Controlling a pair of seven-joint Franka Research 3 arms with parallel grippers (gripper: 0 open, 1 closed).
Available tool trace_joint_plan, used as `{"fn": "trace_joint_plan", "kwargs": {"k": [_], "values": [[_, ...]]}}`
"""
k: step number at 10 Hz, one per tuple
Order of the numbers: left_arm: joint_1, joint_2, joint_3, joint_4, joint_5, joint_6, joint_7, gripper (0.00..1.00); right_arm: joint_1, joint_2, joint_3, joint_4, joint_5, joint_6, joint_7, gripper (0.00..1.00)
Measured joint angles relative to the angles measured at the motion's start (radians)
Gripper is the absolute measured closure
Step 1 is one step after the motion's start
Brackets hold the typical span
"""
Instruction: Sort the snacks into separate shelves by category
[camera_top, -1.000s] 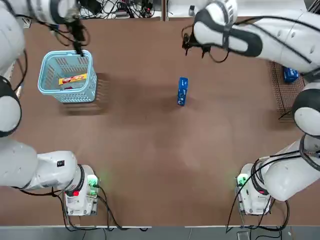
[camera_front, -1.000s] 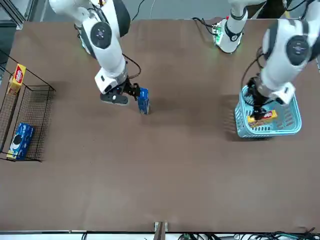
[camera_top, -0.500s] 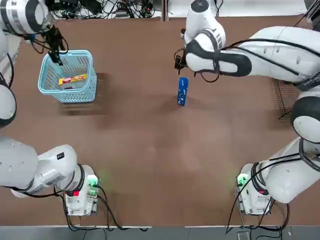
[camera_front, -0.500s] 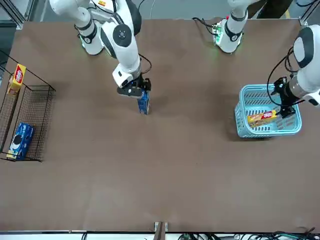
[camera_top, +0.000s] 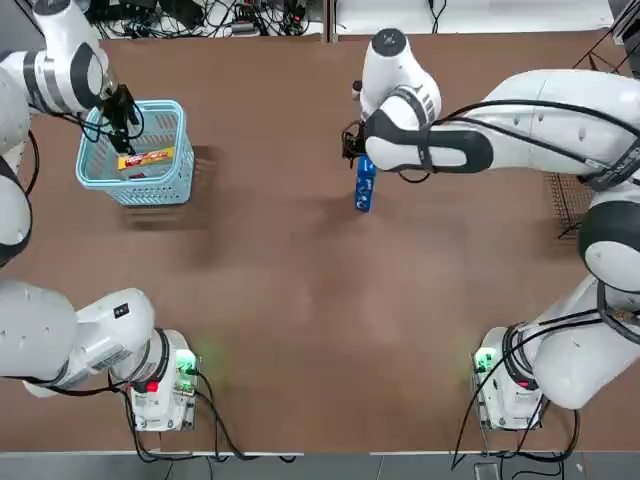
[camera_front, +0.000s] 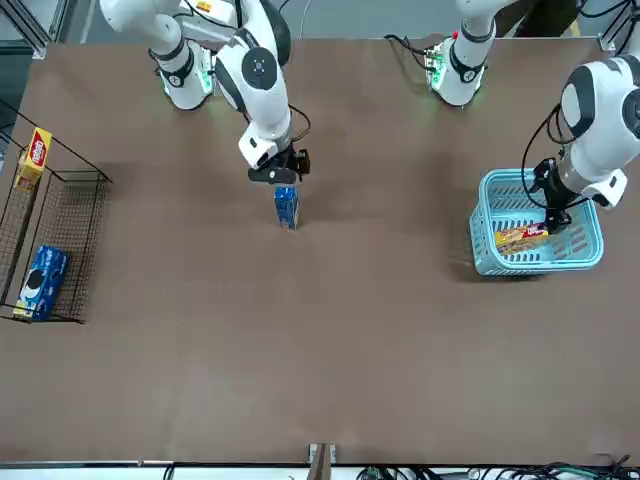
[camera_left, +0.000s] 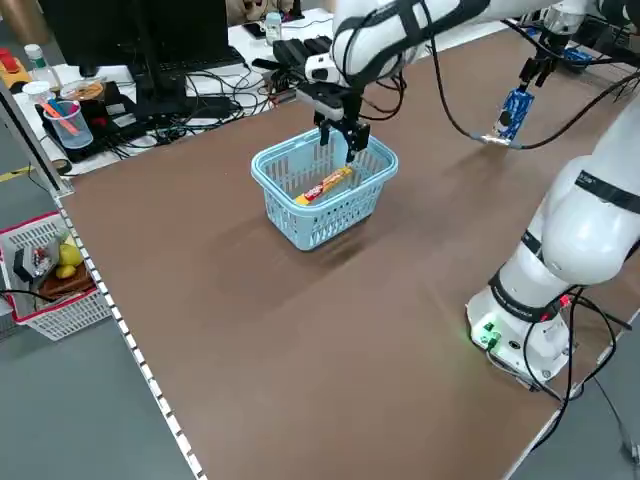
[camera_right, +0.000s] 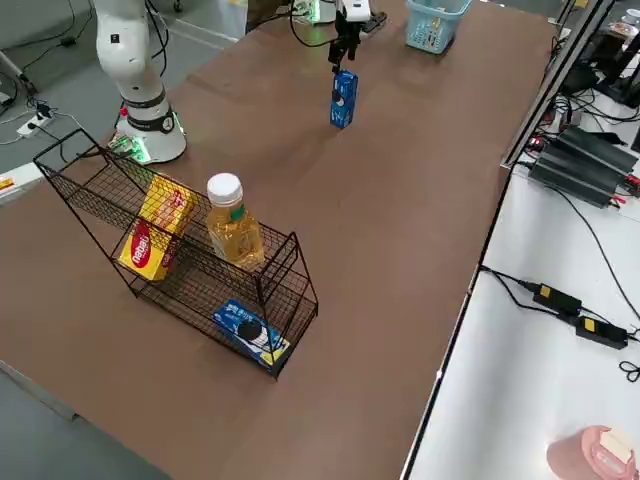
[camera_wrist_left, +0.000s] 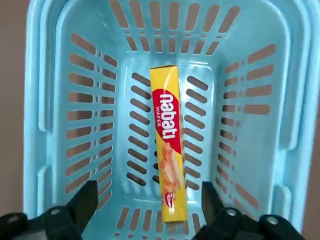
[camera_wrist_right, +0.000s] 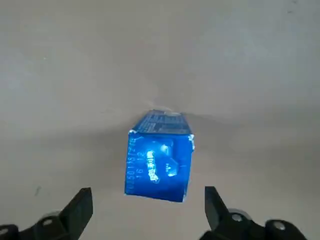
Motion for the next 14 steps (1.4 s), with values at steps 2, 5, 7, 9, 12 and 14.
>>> {"fn": "trace_joint_plan", "kwargs": {"k": [2,5,7,9,12,14], "values": [[0.016,0.002,0.001,-0.031,0.000,0.063,0.028,0.12,0.005,0.025,-0.001,-0.001,-0.002,0.018,0.002,0.01],[0.050,0.054,0.001,-0.048,0.000,0.170,0.083,0.19,0.005,0.033,-0.004,-0.001,-0.004,0.029,0.002,0.01],[0.066,0.103,0.001,-0.063,0.000,0.252,0.098,0.19,0.006,0.048,-0.004,-0.002,-0.007,0.046,0.002,0.01],[0.067,0.150,-0.001,-0.080,0.000,0.327,0.099,0.19,0.011,0.067,-0.004,-0.004,-0.023,0.063,0.002,0.01],[0.066,0.179,-0.007,-0.081,0.000,0.339,0.101,0.19,0.012,0.079,-0.005,-0.027,-0.052,0.090,0.002,0.12],[0.063,0.211,-0.011,-0.082,0.000,0.368,0.104,0.20,0.011,0.080,-0.008,-0.029,-0.067,0.091,0.003,0.33]]}}
